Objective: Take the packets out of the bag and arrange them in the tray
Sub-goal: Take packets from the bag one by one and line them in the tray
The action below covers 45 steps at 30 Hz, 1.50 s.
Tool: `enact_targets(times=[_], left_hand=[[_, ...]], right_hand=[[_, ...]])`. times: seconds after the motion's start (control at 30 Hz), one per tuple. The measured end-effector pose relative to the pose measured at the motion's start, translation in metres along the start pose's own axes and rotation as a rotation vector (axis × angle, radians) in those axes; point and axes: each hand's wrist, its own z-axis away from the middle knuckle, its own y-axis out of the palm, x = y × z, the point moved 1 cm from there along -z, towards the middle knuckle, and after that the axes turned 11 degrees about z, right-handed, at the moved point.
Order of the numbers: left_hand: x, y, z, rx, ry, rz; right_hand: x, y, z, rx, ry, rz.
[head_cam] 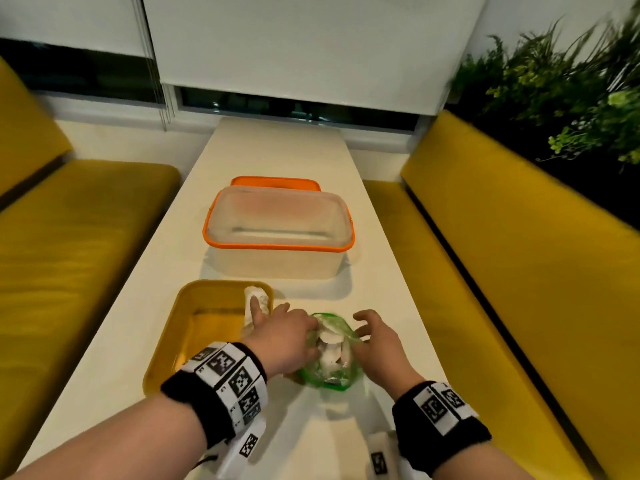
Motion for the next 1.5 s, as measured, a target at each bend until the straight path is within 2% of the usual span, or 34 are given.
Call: enact_targets(times=[0.1,0.23,0.3,0.37,0.43,0.5,0.6,0.67,0.8,0.9,1.0,1.1,1.17,1.3,1.43,1.5], left_hand=[[-0.005,0.002,-0.007,-0.085,-0.041,-0.007],[-0.014,-0.002,-0.014,-0.072,0.010,0.166],[-0.019,-0.004,-0.018,-0.057,0.010,0.235],[-0.018,-0.007,-0.023,-0.078,-0.013,0.319],[-0.013,-0.006,-0.031,-0.112,-0.065,0.445],[-0.007,-0.002,-0.039,-0.115,-0.127,0.609],[-0.002,0.001,-0.045,-0.132,-0.238,0.931],[-0.002,-0.001,-0.048,-0.132,-0.297,1.090],[-0.004,-0.004,-0.052,-0.137,-0.391,1.322],[-0.005,-0.004,-0.054,-0.166,-0.450,1.423],[-0.003,-0.006,-0.055,-0.187,-0.487,1.554],[-0.001,-0.006,-0.059,-0.211,-0.474,1.557],[0.001,-0.005,-0.063,-0.194,-0.431,1.482],[0.005,-0.010,-0.062,-0.065,-0.289,1.107],[0.013,-0.012,-0.061,0.175,-0.224,0.816],[0.015,-0.010,-0.062,0.256,-0.191,0.595]], right_hand=[[-0.006,-0.003,-0.005,0.046,0.135,-0.159],[-0.002,-0.003,-0.010,0.054,0.120,-0.136],[-0.003,-0.004,-0.013,0.069,0.184,-0.310],[-0.005,-0.006,-0.013,0.125,0.274,-0.587],[-0.004,-0.009,-0.013,0.192,0.351,-0.844],[-0.002,-0.013,-0.014,0.245,0.424,-1.004],[0.001,-0.019,-0.015,0.299,0.527,-1.125],[0.002,-0.023,-0.015,0.355,0.555,-1.122],[0.006,-0.022,-0.017,0.390,0.624,-0.966],[0.003,-0.013,-0.024,0.336,0.608,-0.920],[0.001,-0.008,-0.032,0.215,0.506,-0.910],[0.007,-0.008,-0.032,0.213,0.341,-0.735],[0.008,-0.010,-0.033,0.246,0.286,-0.605],[0.000,-0.019,-0.042,0.375,0.157,-0.371],[0.000,-0.029,-0.048,0.455,-0.049,0.118],[0.003,-0.029,-0.049,0.480,-0.139,0.316]])
